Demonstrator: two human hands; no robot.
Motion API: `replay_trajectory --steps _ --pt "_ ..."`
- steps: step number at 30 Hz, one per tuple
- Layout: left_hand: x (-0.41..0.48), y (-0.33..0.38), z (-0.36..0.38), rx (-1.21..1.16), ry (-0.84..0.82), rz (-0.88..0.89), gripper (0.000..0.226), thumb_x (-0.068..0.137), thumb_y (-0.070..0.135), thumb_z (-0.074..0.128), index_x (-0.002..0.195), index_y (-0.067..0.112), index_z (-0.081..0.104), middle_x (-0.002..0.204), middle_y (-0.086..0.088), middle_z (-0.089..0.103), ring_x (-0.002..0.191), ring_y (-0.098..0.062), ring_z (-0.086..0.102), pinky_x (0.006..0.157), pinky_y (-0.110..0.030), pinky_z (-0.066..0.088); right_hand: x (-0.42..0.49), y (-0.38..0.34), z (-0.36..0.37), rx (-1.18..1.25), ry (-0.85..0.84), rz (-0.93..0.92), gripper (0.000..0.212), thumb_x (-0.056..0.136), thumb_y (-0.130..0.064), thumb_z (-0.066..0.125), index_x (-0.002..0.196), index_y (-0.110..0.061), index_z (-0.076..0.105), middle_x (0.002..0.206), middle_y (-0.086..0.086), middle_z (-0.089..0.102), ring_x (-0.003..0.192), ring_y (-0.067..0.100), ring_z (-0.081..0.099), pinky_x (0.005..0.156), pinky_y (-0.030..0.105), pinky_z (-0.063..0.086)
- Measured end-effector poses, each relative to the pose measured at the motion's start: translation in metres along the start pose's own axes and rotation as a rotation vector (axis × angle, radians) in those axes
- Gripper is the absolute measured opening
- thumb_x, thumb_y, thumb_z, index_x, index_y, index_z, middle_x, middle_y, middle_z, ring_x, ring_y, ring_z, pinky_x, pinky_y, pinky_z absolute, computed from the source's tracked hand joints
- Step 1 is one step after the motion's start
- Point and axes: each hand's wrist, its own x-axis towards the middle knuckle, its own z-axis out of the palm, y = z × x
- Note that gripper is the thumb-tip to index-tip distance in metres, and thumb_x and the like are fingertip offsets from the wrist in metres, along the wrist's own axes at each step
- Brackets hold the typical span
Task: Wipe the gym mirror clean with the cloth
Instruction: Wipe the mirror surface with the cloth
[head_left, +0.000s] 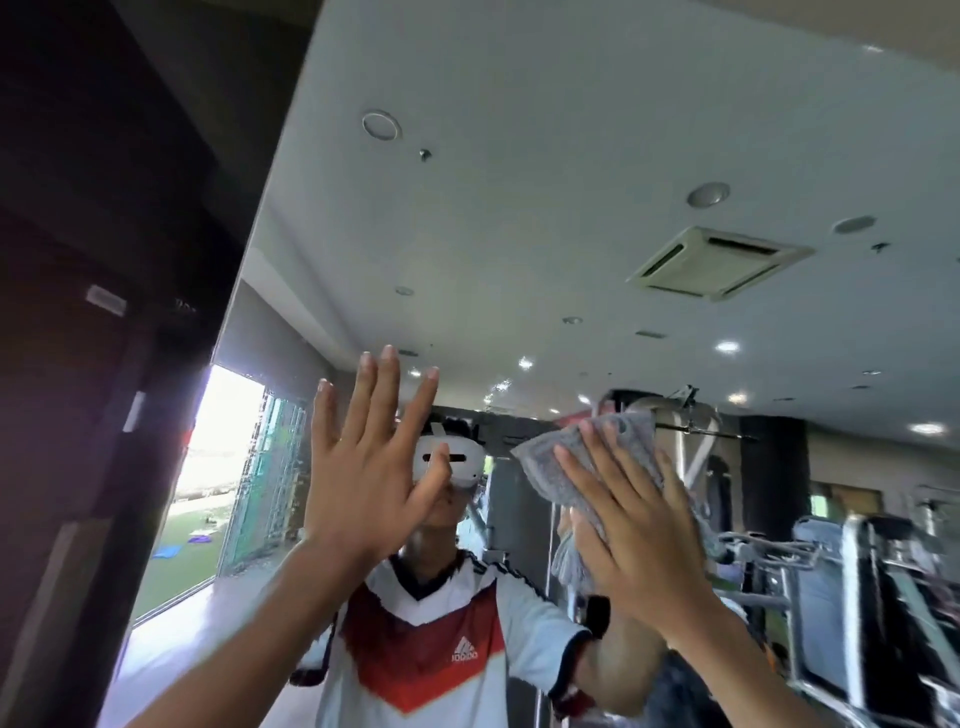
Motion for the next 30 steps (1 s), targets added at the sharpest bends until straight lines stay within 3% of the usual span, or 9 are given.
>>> replay_trajectory --steps 5,6,12,15,17,20,23,26,30 --pt "-0.002 -0.001 0.002 -0.006 0.008 0.012 0.065 0.1 0.052 0.022 0.158 0.024 0.027 0.168 -0.011 0.012 0.155 -0.03 0.01 0.119 -0.063 0.016 0.081 0.011 0.006 0.085 0.12 0.521 0.057 0.1 -0.039 0.025 0.153 -0.021 0.023 0.162 0.006 0.021 0.151 0.022 0.012 0.12 0.055 0.008" --pt "-0.004 -0.001 0.002 -0.007 0.02 0.013 0.065 0.1 0.052 0.024 0.158 0.024 0.029 0.168 -0.01 0.014 0.155 -0.03 0.011 0.119 -0.063 0.017 0.096 0.001 0.008 0.07 0.125 0.518 0.058 0.099 -0.04 0.024 0.154 -0.021 0.021 0.162 0.006 0.02 0.151 0.023 0.013 0.12 0.054 0.007" --pt "-0.001 -0.002 0.0 -0.029 0.06 0.038 0.065 0.098 0.052 0.031 0.156 0.022 0.033 0.166 -0.012 0.019 0.154 -0.032 0.016 0.115 -0.066 0.022 0.062 -0.01 0.009 -0.047 -0.001 -0.03 0.059 0.099 -0.038 0.033 0.156 -0.024 0.024 0.164 0.002 0.021 0.152 0.019 0.018 0.119 0.053 0.016" --pt "-0.001 -0.001 0.0 -0.012 0.065 0.044 0.065 0.096 0.05 0.034 0.152 0.019 0.043 0.158 -0.02 0.035 0.149 -0.036 0.029 0.113 -0.066 0.023 0.066 0.044 0.004 0.012 -0.012 0.176 0.057 0.105 -0.042 0.017 0.156 -0.019 0.024 0.165 0.005 0.018 0.153 0.022 0.011 0.119 0.056 0.017" --pt "0.011 -0.002 -0.004 0.016 0.042 0.039 0.065 0.093 0.052 0.035 0.14 0.014 0.058 0.136 -0.022 0.055 0.129 -0.04 0.049 0.109 -0.06 0.027 0.106 0.07 0.0 0.047 -0.012 0.394 0.062 0.099 -0.047 0.01 0.156 -0.022 0.014 0.165 0.004 0.013 0.152 0.018 0.001 0.123 0.055 0.008" --pt "0.053 -0.011 -0.018 0.01 0.056 0.021 0.053 0.092 0.052 0.033 0.115 0.013 0.06 0.107 -0.011 0.051 0.099 -0.033 0.054 0.099 -0.051 0.029 0.167 0.058 -0.001 0.047 -0.013 0.516 0.068 0.093 -0.049 0.003 0.156 -0.023 0.005 0.166 0.002 0.004 0.153 0.018 -0.003 0.123 0.051 -0.001" --pt "0.089 -0.03 -0.025 0.01 0.034 -0.002 0.055 0.094 0.053 0.03 0.127 0.016 0.052 0.134 -0.016 0.05 0.131 -0.034 0.046 0.106 -0.051 0.019 0.162 0.018 0.003 0.014 0.001 0.184 0.061 0.101 -0.046 0.014 0.158 -0.023 0.019 0.165 0.004 0.015 0.153 0.025 0.009 0.122 0.055 0.009" --pt "0.098 -0.057 -0.024 0.042 -0.019 0.04 0.067 0.097 0.06 0.021 0.151 0.023 0.038 0.164 -0.015 0.023 0.154 -0.029 0.015 0.118 -0.047 -0.001 0.118 0.024 0.005 -0.024 -0.022 -0.175 0.059 0.1 -0.04 0.033 0.157 -0.028 0.021 0.165 -0.002 0.019 0.153 0.014 0.011 0.122 0.048 0.011" --pt "0.096 -0.071 -0.023 -0.009 -0.026 0.023 0.069 0.098 0.062 0.018 0.159 0.031 0.023 0.168 -0.007 0.005 0.156 -0.022 0.001 0.121 -0.046 -0.005 0.136 0.075 0.005 0.053 0.018 0.014 0.052 0.105 -0.041 0.024 0.156 -0.029 0.023 0.166 -0.006 0.012 0.153 0.011 0.004 0.122 0.057 0.014"
